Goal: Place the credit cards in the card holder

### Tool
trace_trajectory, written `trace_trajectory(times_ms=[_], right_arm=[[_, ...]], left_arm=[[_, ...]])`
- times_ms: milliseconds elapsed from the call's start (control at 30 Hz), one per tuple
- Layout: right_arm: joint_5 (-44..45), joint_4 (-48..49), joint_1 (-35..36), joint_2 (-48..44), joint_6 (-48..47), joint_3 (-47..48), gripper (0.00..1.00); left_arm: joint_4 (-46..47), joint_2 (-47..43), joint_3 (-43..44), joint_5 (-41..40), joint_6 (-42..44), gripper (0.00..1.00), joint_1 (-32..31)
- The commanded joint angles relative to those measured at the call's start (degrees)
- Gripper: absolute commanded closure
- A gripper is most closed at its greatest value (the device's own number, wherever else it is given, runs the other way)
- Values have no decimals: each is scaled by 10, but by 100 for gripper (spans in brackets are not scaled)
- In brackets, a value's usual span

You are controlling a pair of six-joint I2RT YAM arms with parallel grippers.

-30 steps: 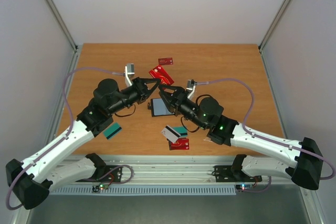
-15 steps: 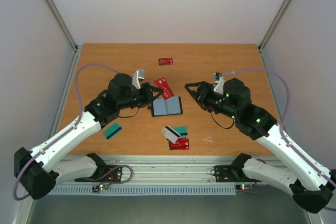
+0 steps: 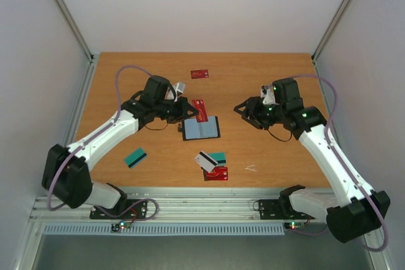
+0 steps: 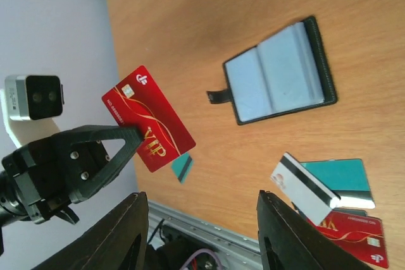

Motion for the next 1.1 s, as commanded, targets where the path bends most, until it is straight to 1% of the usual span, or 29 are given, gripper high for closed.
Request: trace_trajectory(times_ms=[0, 167, 300, 433, 500, 600, 700, 800, 1067], right_arm=[[-55, -9, -22, 64, -73, 9, 51], [-72, 14, -23, 159, -114, 11, 53], [-100, 48, -23, 227, -120, 11, 57], [-120, 71, -23, 284, -130, 20, 62], [-129, 73, -23, 314, -137, 27, 63], [-130, 78, -23, 347, -148, 36, 63], [-136, 83, -23, 379, -152, 47, 64], [-138, 86, -23, 404, -156, 56, 64], [-143, 102, -23, 447, -158, 57, 64]], left_arm=[[50, 47, 5, 84, 41, 100, 22], [56, 101, 0, 107, 82, 100, 37], [46, 134, -6, 122, 120, 100, 58], [58, 151, -27, 144, 137, 100, 91], [41, 159, -25, 150, 156, 100, 96], [25, 178, -29, 155, 194, 100, 97], [28, 198, -37, 155, 217, 100, 98], [43, 212, -42, 156, 219, 100, 99], [31, 243, -32, 150, 241, 100, 99]])
